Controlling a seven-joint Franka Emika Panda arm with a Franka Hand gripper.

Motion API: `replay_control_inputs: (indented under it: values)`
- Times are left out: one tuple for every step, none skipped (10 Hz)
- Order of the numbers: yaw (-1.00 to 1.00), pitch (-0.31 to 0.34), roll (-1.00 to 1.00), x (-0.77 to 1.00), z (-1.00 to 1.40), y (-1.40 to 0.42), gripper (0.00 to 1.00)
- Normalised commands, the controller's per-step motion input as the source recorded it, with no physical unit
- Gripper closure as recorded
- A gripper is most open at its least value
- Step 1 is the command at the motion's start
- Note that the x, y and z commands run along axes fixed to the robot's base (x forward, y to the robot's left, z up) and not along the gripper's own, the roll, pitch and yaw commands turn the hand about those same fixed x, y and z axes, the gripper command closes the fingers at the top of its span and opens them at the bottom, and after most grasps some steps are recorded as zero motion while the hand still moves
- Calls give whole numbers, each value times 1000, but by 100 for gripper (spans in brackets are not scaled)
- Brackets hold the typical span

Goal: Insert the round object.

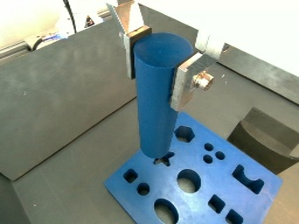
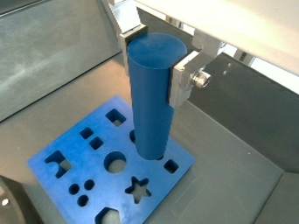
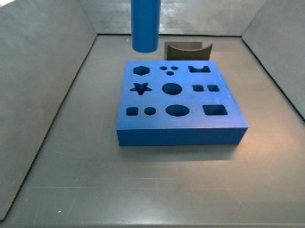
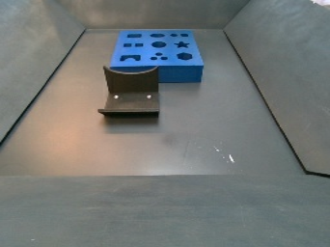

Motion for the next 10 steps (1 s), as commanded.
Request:
replay_control_inputs:
  values:
    - [0, -66, -9, 534, -949, 429, 100]
    - [0, -4, 0, 449, -1000, 489, 100]
    - [0, 0, -37, 563, -1000, 351, 100]
    - [-3, -16, -71, 463, -954, 286, 100]
    - [-14, -26, -83, 380, -874, 257, 100]
    - [-69, -20, -57, 209, -740, 89, 100]
    - [-54, -37, -121, 26, -531, 11, 100]
    - [0, 0, -31, 0, 0, 3, 100]
    - [0, 0, 0, 0, 0, 31, 100]
    - [0, -3, -3, 174, -489, 77, 100]
